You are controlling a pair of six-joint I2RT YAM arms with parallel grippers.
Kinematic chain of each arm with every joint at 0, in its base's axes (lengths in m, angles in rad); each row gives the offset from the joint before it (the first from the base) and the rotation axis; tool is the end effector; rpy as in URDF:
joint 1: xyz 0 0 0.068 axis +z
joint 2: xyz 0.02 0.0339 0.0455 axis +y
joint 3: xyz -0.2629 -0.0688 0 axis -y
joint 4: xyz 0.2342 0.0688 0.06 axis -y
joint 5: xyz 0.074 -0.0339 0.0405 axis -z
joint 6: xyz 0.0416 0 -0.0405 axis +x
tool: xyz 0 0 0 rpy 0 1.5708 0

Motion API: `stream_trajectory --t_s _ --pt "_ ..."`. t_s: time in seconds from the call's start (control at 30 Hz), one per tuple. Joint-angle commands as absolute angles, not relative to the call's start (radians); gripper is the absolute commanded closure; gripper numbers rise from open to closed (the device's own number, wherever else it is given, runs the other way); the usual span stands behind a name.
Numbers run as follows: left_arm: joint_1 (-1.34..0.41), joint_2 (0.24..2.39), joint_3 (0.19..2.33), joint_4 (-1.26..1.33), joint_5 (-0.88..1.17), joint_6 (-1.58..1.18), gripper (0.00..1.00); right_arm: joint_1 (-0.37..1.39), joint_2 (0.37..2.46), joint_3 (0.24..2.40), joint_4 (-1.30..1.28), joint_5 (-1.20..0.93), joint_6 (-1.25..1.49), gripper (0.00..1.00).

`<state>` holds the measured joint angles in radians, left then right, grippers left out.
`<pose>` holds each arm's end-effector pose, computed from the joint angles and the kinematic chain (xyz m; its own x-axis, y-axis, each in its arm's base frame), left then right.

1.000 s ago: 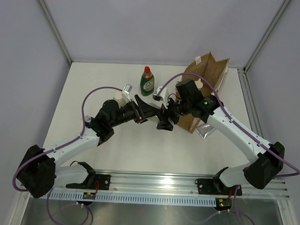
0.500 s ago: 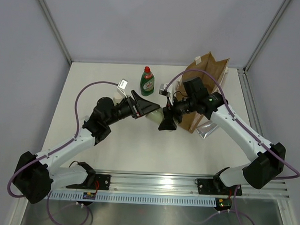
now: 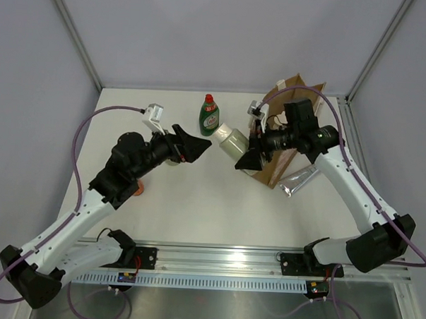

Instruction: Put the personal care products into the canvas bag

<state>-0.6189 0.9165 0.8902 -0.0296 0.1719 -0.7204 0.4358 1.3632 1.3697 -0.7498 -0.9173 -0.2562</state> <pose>0.1673 -0.1279 0.3695 -0.5030 -0.4397 -0.7441 0.5041 0.5500 -0.6658 0.2333 0.1451 0.3651 -0.3941 -0.3535 -0.8484 -0.9163 0.2221 0.3332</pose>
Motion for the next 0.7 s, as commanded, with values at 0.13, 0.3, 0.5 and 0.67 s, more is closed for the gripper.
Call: stream_trajectory --t_s 0.13,0.3,0.5,0.67 --pt "-0.614 0.815 0.93 -0.274 -0.078 -0.396 0.01 0.25 1.285 1.6 -0.583 -1.032 -0.056 1.0" --pt "-0.614 0.74 0.894 -0.393 -0.175 -0.298 0.01 0.135 1.29 1.595 -0.453 -0.882 0.109 1.0" --pt "-0.614 0.658 0.787 -0.416 -0.278 -0.255 0.01 0.12 1.301 1.534 -0.359 -0.393 0.267 1.0" --pt "-0.614 0.609 0.746 -0.417 -0.373 -0.294 0.01 0.12 1.403 1.552 -0.411 -0.072 0.347 1.0"
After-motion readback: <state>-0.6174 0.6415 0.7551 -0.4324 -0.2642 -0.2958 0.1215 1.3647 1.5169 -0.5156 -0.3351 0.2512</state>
